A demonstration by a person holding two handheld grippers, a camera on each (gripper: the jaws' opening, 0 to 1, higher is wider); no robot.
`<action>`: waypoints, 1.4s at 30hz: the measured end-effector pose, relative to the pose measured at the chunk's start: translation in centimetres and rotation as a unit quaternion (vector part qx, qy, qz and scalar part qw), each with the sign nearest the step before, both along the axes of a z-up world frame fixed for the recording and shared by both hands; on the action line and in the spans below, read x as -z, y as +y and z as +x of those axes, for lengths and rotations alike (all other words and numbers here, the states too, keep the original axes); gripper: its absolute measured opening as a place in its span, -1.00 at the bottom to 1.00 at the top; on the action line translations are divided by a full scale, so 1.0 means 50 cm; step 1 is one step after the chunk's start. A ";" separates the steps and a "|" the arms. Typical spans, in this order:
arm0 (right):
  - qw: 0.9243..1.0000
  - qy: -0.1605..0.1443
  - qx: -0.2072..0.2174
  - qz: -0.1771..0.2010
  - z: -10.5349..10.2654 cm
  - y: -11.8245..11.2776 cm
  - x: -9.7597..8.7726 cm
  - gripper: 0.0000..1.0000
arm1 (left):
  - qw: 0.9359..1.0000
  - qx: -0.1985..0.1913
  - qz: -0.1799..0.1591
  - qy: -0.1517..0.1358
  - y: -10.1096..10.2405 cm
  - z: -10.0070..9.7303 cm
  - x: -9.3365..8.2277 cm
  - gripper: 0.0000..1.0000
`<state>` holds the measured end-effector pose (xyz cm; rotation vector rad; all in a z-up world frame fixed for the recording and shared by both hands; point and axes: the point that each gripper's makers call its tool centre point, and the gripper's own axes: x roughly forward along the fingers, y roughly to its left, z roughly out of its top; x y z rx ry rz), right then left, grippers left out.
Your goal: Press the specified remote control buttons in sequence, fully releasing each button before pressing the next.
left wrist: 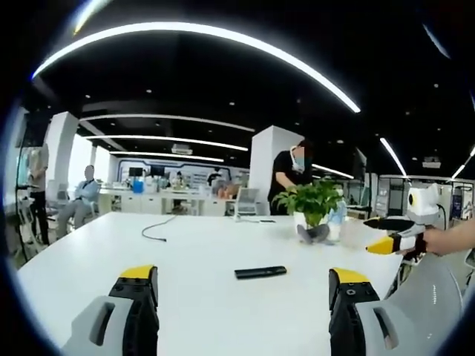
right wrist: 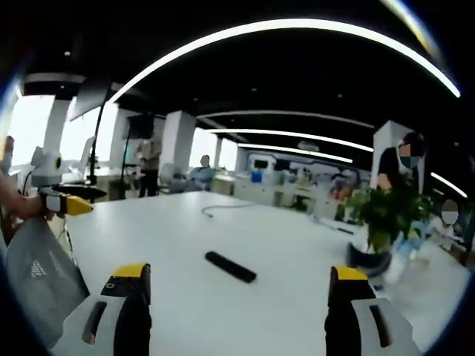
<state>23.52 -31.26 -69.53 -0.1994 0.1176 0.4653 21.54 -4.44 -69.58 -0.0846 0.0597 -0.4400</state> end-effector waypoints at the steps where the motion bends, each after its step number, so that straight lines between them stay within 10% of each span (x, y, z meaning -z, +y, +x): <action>1: 1.000 0.001 0.003 0.006 0.003 -0.001 0.000 0.98 | 1.000 0.001 -0.004 0.004 0.001 0.001 0.002 0.98; 34: 0.999 0.024 0.037 0.021 -0.004 -0.026 0.015 0.96 | 1.000 0.013 0.002 -0.002 -0.005 -0.007 0.001 0.95; 42: 0.995 0.054 0.030 0.075 -0.004 -0.023 0.023 0.92 | 1.000 0.007 -0.017 0.003 0.001 -0.006 0.000 0.95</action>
